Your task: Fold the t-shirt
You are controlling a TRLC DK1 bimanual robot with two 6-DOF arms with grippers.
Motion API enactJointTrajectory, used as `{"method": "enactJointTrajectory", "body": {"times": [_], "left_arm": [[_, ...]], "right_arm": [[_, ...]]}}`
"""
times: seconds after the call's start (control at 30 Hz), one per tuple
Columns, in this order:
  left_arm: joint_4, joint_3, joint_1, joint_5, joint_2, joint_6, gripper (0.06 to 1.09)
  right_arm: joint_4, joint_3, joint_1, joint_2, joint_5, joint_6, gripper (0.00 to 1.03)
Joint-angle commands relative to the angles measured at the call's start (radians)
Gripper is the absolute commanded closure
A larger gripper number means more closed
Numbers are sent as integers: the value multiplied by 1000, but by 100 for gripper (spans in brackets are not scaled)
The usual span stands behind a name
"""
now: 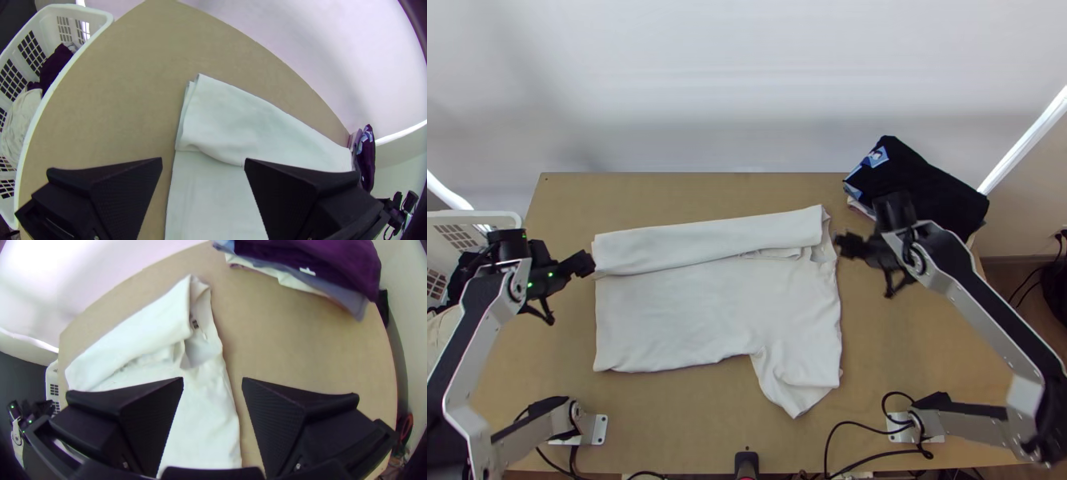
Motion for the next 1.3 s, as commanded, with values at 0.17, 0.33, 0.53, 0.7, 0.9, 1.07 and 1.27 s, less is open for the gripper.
{"method": "enactJointTrajectory", "body": {"times": [0.17, 0.33, 0.53, 0.7, 0.9, 1.07, 1.27], "left_arm": [[-100, 31, 10, 10, -84, 83, 18], [-109, 29, 16, 12, -101, 82, 18], [-123, 29, 10, 12, -127, 76, 18], [-138, 19, 10, 12, -142, 76, 18], [-149, 6, 5, 12, -159, 67, 18], [-150, 8, 5, 12, -167, 65, 18], [-158, 17, 4, 9, -170, 65, 18]], "right_arm": [[-304, -138, 145, -118, -19, 9, 54], [-305, -267, 200, -210, -105, -5, 78], [-298, -350, 207, -200, -140, -2, 54], [-290, -372, 233, -160, -188, 3, 32], [-172, -402, 230, -108, -189, 0, 32], [-134, -401, 232, -45, -197, 0, 32], [-118, -402, 230, -11, -197, -11, 32]]}}
